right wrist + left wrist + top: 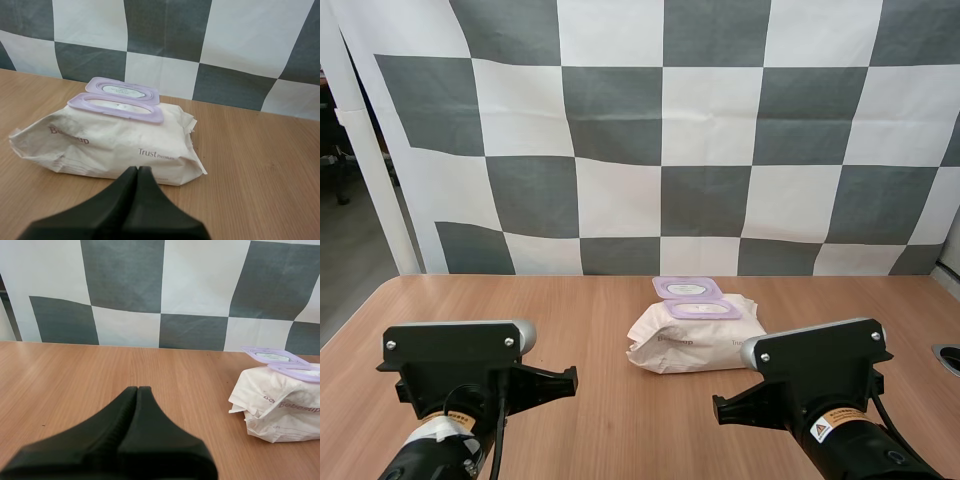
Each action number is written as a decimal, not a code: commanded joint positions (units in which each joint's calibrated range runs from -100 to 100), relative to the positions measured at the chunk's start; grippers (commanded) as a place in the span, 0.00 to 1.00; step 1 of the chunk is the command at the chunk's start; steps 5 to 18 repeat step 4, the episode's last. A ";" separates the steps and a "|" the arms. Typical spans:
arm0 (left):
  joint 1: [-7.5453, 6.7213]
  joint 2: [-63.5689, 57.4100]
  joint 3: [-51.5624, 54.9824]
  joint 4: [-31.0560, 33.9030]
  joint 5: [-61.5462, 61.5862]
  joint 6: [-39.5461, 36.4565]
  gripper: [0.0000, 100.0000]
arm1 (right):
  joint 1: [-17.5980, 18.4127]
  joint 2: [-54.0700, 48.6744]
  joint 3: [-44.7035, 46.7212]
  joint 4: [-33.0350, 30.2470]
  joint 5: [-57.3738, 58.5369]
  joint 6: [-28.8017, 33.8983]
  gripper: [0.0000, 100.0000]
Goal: Open the wet wipes lid
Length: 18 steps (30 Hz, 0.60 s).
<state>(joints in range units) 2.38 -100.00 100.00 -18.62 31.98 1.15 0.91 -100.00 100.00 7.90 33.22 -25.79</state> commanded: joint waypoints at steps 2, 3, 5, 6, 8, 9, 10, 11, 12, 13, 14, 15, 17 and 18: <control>-0.04 0.00 0.00 -0.04 -0.10 -0.02 0.00 | -0.02 0.00 0.00 -0.05 -0.10 0.05 0.00; -0.04 0.00 0.00 -0.04 -0.10 -0.02 0.00 | -0.02 0.00 0.00 -0.05 -0.10 0.05 0.00; -0.04 0.00 0.00 -0.04 -0.10 -0.02 0.00 | -0.02 0.00 0.00 -0.05 -0.10 0.05 0.00; -0.04 0.00 0.00 -0.04 -0.10 -0.02 0.00 | -0.02 0.00 0.00 -0.05 -0.10 0.05 0.00; -0.04 0.00 0.00 -0.04 -0.10 -0.02 0.00 | -0.02 0.00 0.00 -0.05 -0.10 0.05 0.00; -0.04 0.00 0.00 -0.04 -0.10 -0.02 0.00 | -0.02 0.00 0.00 -0.05 -0.10 0.05 0.00; -0.04 0.00 0.00 -0.04 -0.10 -0.02 0.00 | -0.02 0.00 0.00 -0.05 -0.10 0.05 0.00; -0.04 0.00 0.00 -0.04 -0.10 -0.02 0.00 | -0.02 0.00 0.00 -0.05 -0.10 0.05 0.00; -0.04 0.00 0.00 -0.04 -0.10 -0.02 0.00 | -0.02 0.00 0.00 -0.05 -0.10 0.05 0.00; -0.04 0.00 0.00 -0.04 -0.10 -0.02 0.00 | -0.02 0.00 0.00 -0.05 -0.10 0.05 0.00; -0.04 0.00 0.00 -0.04 -0.10 -0.02 0.00 | -0.02 0.00 0.00 -0.05 -0.10 0.05 0.00; -0.04 0.00 0.00 -0.04 -0.10 -0.02 0.00 | -0.02 0.00 0.00 -0.05 -0.10 0.05 0.00; -0.04 0.00 0.00 -0.04 -0.10 -0.02 0.00 | -0.02 0.00 0.00 -0.05 -0.10 0.05 0.00; -0.04 0.00 0.00 -0.04 -0.10 -0.02 0.00 | -0.02 0.00 0.00 -0.05 -0.10 0.05 0.00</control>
